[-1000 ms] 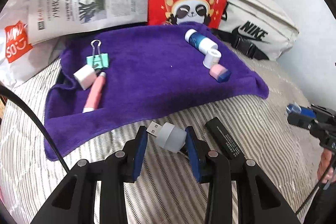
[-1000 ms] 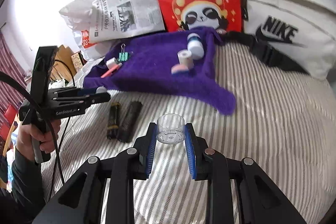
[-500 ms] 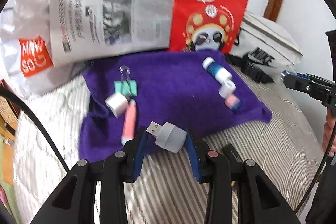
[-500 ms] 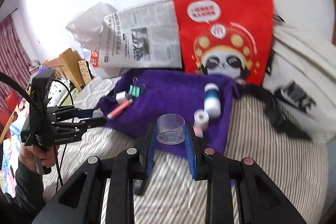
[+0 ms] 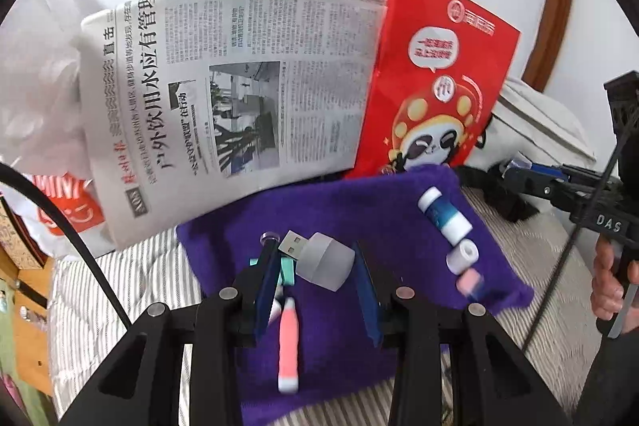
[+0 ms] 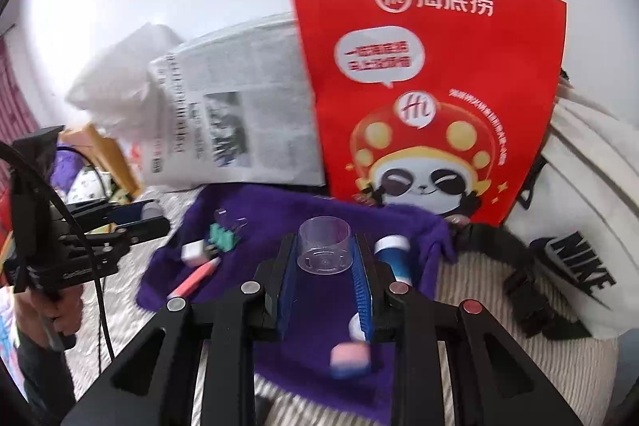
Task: Organize rigid objects
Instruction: 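Carry the cup and USB drive over the towel while the right gripper releases the cup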
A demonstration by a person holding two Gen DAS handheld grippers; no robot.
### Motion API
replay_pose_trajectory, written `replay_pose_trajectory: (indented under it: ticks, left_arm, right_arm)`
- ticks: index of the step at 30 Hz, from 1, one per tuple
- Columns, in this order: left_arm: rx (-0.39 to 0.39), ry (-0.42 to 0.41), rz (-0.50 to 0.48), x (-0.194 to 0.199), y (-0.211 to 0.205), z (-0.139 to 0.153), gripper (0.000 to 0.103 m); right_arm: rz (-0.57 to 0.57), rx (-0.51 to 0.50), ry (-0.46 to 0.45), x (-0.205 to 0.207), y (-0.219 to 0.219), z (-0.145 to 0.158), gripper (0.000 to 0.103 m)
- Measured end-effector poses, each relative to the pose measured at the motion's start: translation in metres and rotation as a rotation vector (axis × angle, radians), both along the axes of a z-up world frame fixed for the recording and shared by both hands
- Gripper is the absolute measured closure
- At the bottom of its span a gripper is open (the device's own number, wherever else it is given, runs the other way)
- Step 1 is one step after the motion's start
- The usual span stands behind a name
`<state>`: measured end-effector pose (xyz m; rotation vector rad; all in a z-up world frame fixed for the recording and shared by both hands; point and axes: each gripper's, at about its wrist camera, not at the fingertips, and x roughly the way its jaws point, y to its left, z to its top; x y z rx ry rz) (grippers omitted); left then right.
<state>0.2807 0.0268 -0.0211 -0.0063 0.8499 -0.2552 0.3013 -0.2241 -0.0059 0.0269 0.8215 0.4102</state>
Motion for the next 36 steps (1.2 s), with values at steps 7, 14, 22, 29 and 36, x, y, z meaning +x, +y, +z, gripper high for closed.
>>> replay_pose_trajectory:
  ticks: [7, 14, 22, 29, 36]
  left_arm:
    - [0.014, 0.032, 0.001, 0.016, -0.002, -0.022, 0.068]
    - [0.020, 0.063, 0.024, 0.022, 0.004, -0.035, 0.068]
    - [0.026, 0.070, 0.028, 0.024, 0.009, -0.040, 0.068]
    - [0.001, 0.094, 0.036, 0.029, 0.017, -0.048, 0.068]
    - [0.001, 0.106, 0.026, 0.029, 0.016, -0.054, 0.068]
  right_arm:
    - [-0.007, -0.013, 0.079, 0.026, 0.003, -0.036, 0.076]
    - [0.024, -0.060, 0.120, 0.036, 0.016, -0.066, 0.076]
    - [0.055, -0.103, 0.196, 0.051, 0.036, -0.100, 0.076]
    - [0.024, -0.161, 0.216, 0.055, 0.040, -0.125, 0.076]
    - [0.031, -0.173, 0.216, 0.051, 0.046, -0.127, 0.076]
